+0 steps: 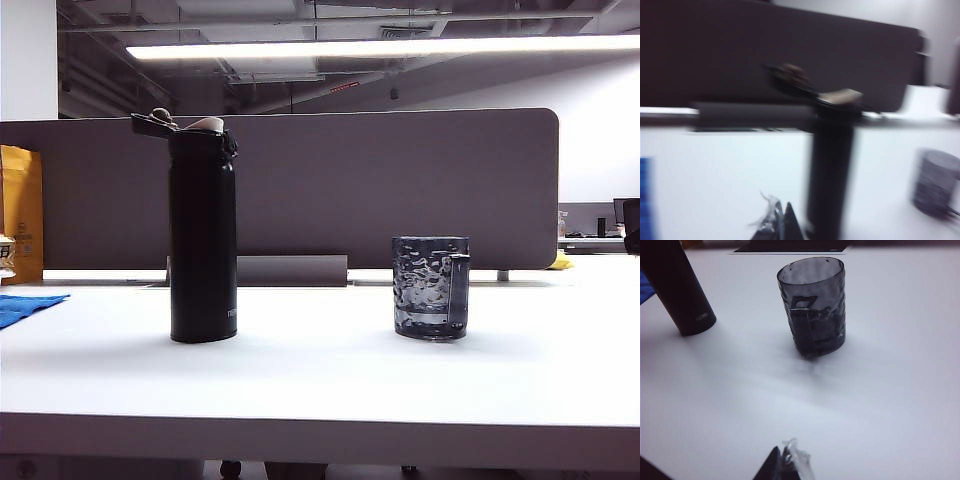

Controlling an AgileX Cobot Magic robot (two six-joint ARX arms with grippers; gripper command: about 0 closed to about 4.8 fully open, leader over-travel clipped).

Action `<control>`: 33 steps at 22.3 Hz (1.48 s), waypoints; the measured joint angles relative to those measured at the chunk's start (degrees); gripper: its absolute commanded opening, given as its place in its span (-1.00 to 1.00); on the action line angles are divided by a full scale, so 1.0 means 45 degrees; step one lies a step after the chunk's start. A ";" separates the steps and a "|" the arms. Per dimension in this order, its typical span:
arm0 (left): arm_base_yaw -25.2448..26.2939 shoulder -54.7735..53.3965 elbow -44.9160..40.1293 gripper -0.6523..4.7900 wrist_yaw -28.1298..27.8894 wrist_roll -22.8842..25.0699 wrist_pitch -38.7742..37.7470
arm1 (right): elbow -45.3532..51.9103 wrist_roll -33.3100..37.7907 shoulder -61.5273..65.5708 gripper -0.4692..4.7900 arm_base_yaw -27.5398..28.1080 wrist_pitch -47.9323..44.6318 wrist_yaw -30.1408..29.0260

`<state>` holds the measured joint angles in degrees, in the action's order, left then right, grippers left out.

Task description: Pick up the black thermos, pour some water into the cup, then place the black thermos back on the table.

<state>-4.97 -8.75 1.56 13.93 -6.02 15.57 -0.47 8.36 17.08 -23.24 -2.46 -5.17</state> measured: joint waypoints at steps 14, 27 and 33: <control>0.1938 0.1914 0.0000 -0.78 -0.0005 0.0000 -0.0180 | 0.0000 0.0005 -0.3759 -0.82 0.2832 0.0029 -0.0165; 0.1962 0.1909 0.0000 -0.78 -0.0005 0.0000 -0.0505 | 0.0000 0.0010 -0.3769 -0.82 0.4299 -0.0325 -0.0194; 0.1962 0.1909 0.0000 -0.78 -0.0019 -0.0005 -0.0636 | 0.0000 0.0010 -0.3769 -0.82 0.4299 -0.0325 -0.0194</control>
<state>3.86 -0.16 1.56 13.85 -6.04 12.71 -0.47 8.40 0.12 -3.90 -3.92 -6.04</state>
